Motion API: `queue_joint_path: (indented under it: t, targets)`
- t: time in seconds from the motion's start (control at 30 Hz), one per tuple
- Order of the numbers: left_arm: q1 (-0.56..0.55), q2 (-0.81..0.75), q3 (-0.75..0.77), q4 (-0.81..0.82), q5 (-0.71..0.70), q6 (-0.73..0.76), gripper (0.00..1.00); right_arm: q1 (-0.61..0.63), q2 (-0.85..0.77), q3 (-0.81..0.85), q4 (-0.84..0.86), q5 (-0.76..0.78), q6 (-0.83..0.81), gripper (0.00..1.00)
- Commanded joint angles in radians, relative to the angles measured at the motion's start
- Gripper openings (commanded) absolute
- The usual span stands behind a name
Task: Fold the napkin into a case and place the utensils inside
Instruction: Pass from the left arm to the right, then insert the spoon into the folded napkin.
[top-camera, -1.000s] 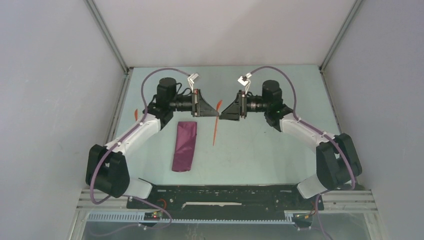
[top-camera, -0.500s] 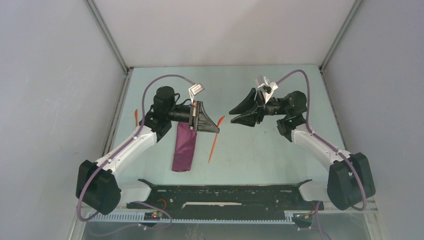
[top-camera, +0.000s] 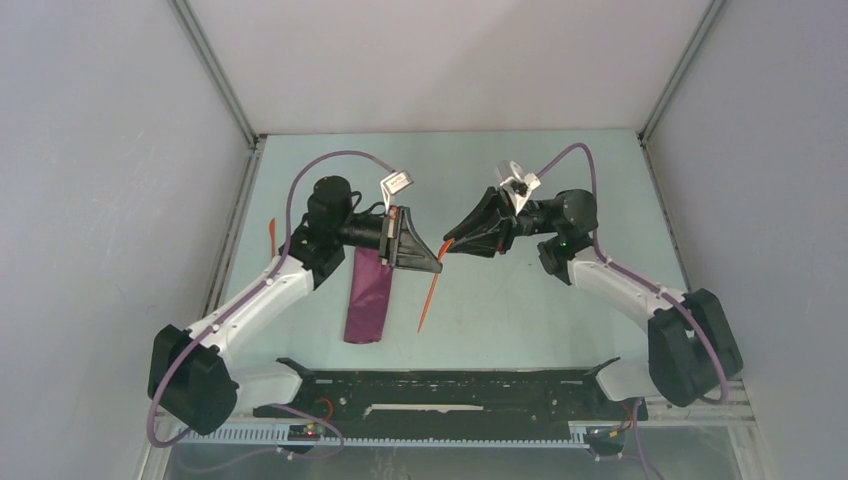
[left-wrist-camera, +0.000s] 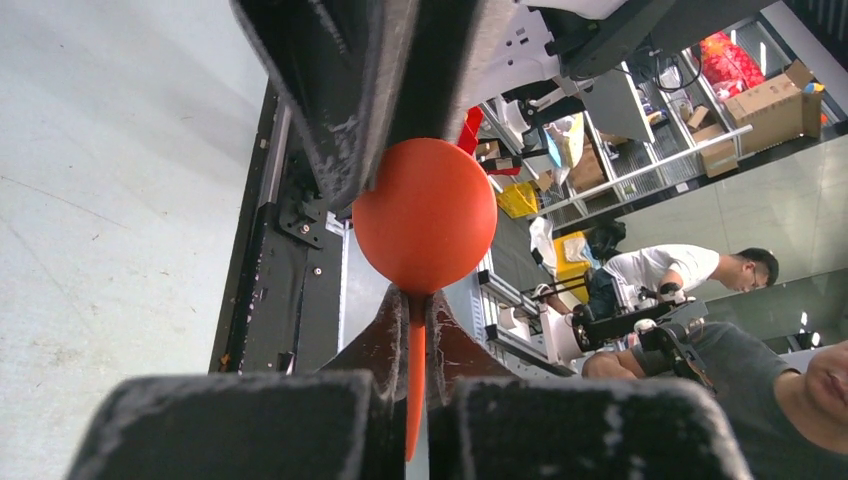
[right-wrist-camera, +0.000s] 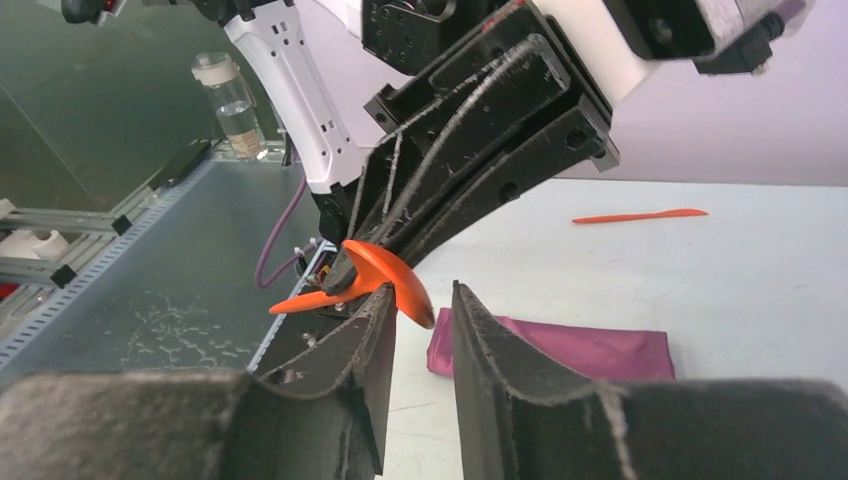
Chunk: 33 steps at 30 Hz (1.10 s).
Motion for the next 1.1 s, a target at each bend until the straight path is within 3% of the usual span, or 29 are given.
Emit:
queue_joint_path:
  t: [0.0, 0.17, 0.3, 0.4, 0.43, 0.5, 0.57, 0.6, 0.67, 0.77, 0.9, 1.0, 1.07]
  targets:
    - [-0.009, -0.032, 0.01, 0.046, 0.019, -0.02, 0.0, 0.014, 0.071, 0.015, 0.265, -0.007, 0.183, 0.32]
    - [-0.01, -0.029, 0.01, 0.054, 0.011, -0.027, 0.0, 0.027, 0.093, 0.014, 0.305, 0.007, 0.212, 0.22]
    - [-0.01, -0.027, 0.012, 0.054, 0.003, -0.029, 0.0, 0.028, 0.088, 0.014, 0.299, 0.051, 0.224, 0.0]
    - [0.003, -0.026, 0.011, 0.028, -0.026, -0.021, 0.01, 0.009, 0.085, 0.015, 0.261, 0.1, 0.245, 0.0]
    - [0.027, -0.026, 0.015, -0.038, -0.055, 0.013, 0.08, 0.002, 0.086, 0.018, 0.225, 0.117, 0.244, 0.0]
    - [0.13, -0.042, 0.021, -0.25, -0.125, 0.148, 0.34, -0.023, 0.099, 0.056, 0.036, 0.151, 0.189, 0.0]
    - [0.281, -0.082, -0.002, -0.428, -0.226, 0.254, 0.43, -0.045, 0.122, 0.102, -0.213, 0.214, 0.084, 0.0]
    - [0.359, -0.107, -0.007, -0.539, -0.287, 0.305, 0.53, -0.047, 0.14, 0.138, -0.363, 0.257, 0.014, 0.0]
    - [0.477, -0.175, -0.03, -0.684, -0.439, 0.363, 0.6, -0.033, 0.168, 0.248, -0.674, 0.394, -0.135, 0.0]
    - [0.502, -0.268, -0.067, -0.858, -0.799, 0.313, 0.61, 0.004, 0.268, 0.432, -0.99, 0.567, -0.27, 0.0]
    - [0.455, -0.523, -0.295, -0.85, -1.081, 0.056, 0.46, 0.048, 0.486, 0.742, -1.379, 0.712, -0.365, 0.0]
    - [0.323, -0.71, -0.396, -0.856, -1.199, -0.064, 0.35, 0.097, 0.657, 0.969, -1.557, 0.761, -0.46, 0.0]
    - [0.274, -0.754, -0.443, -0.827, -1.158, -0.074, 0.33, 0.115, 0.737, 1.089, -1.617, 0.762, -0.502, 0.0]
